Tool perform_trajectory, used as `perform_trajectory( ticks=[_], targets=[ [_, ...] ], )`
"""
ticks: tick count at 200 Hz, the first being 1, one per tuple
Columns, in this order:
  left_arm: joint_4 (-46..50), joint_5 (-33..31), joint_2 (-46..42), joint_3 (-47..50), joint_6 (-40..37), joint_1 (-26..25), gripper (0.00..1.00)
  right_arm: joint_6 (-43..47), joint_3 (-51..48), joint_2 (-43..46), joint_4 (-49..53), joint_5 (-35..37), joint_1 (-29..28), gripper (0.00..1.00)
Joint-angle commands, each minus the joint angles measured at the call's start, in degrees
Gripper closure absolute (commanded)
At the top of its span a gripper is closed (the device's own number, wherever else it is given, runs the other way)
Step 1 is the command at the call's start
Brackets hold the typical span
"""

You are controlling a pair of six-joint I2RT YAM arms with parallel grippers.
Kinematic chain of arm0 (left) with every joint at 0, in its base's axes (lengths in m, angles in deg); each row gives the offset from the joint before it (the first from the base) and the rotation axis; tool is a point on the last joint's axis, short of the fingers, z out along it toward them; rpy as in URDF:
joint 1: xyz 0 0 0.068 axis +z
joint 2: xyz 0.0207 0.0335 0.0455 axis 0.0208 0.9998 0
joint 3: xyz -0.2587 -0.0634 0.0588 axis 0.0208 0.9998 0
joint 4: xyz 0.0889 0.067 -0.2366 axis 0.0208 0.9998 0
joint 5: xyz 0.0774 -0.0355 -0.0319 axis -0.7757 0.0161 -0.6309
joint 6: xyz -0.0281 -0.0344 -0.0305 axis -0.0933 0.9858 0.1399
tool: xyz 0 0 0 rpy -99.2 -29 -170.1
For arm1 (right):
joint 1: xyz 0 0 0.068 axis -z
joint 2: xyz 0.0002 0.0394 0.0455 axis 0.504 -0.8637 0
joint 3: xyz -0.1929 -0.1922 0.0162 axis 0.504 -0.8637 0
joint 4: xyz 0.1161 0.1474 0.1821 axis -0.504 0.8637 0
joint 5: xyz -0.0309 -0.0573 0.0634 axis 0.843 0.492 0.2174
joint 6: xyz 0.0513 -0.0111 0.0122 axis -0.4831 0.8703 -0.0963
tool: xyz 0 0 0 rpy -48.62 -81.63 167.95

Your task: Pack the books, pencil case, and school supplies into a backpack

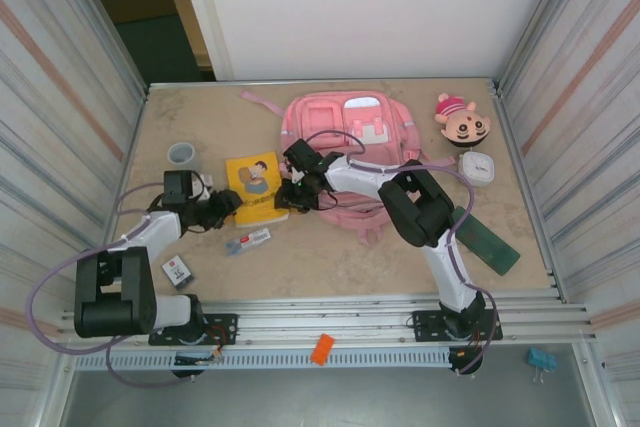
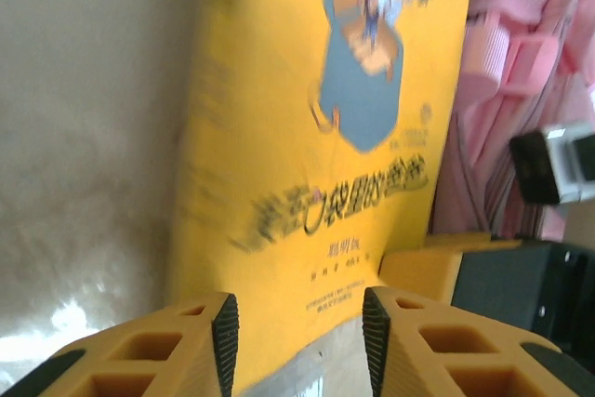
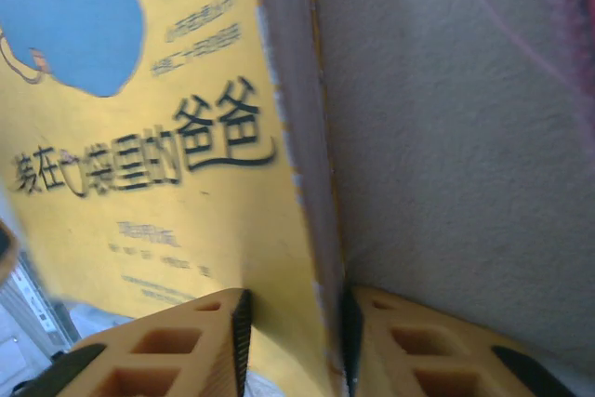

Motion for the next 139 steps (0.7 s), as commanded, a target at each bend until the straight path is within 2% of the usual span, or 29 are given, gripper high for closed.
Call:
perform_trajectory(
  ticks=[1, 30, 81, 139],
  targets=[
    [5.22, 1.19, -0.84, 0.74, 0.05, -1.3, 0.56, -0.59, 2.1, -1.09, 2.0, 3.28, -0.52, 0.78],
    [9.37, -3.53, -2.57, -0.82, -1.68, -0.77, 0.5, 1.1, 2.59, -2.15, 5.83, 5.45, -0.71, 0.85],
    [11.08, -7.26, -1.06, -3.5, -4.93, 3.27, 0.5, 2.32, 2.45, -2.36, 7.24, 6.41, -0.77, 0.88],
    [7.38, -3.08, 11.21, -7.56, -6.34, 2.28, 0.53, 2.23, 2.48, -2.2, 4.86, 4.4, -1.01, 0.88]
  ],
)
